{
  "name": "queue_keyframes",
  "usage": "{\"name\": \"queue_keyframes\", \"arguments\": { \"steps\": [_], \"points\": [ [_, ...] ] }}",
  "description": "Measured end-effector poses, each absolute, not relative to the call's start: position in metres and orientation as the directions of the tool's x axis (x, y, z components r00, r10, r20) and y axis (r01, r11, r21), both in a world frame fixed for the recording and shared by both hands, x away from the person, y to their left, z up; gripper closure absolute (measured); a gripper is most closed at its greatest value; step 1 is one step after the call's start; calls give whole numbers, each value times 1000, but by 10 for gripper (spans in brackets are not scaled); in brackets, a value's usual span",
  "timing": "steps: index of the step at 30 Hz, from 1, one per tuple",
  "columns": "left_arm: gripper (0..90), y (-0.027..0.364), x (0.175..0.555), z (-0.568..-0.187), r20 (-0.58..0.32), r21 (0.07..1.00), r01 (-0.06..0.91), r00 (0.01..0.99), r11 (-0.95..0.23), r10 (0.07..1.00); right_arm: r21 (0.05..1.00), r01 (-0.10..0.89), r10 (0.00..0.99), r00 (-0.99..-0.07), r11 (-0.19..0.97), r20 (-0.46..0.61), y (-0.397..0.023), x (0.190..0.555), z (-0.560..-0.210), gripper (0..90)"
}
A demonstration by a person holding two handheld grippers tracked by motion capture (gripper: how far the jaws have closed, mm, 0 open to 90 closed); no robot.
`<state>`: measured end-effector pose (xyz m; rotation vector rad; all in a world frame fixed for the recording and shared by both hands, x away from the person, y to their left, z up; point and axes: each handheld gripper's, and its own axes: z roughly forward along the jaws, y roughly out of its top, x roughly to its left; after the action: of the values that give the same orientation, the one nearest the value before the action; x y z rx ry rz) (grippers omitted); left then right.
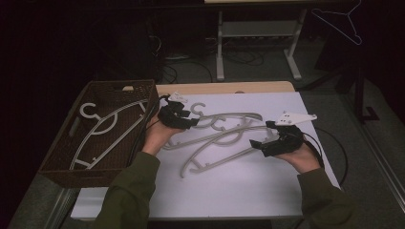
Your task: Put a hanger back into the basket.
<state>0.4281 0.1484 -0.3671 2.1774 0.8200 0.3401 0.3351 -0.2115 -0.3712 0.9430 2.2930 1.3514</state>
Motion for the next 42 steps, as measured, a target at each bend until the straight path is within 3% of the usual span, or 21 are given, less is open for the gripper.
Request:
{"name": "queue_keyframes", "arguments": {
  "steps": [10,29,33,42],
  "points": [
    [583,158,453,-399,10,721,489,702,-491,712,859,378,671,-739,345,56,-211,336,-373,42],
    [673,160,463,-433,58,624,569,650,-536,758,855,380,665,-745,354,56,-209,336,-374,43],
    [746,160,463,-437,40,610,587,647,-532,761,856,379,664,-746,352,57,-210,336,-374,44],
    [804,151,446,-436,-5,602,591,675,-537,737,854,382,664,-745,352,59,-210,335,-374,46]
  ]
}}
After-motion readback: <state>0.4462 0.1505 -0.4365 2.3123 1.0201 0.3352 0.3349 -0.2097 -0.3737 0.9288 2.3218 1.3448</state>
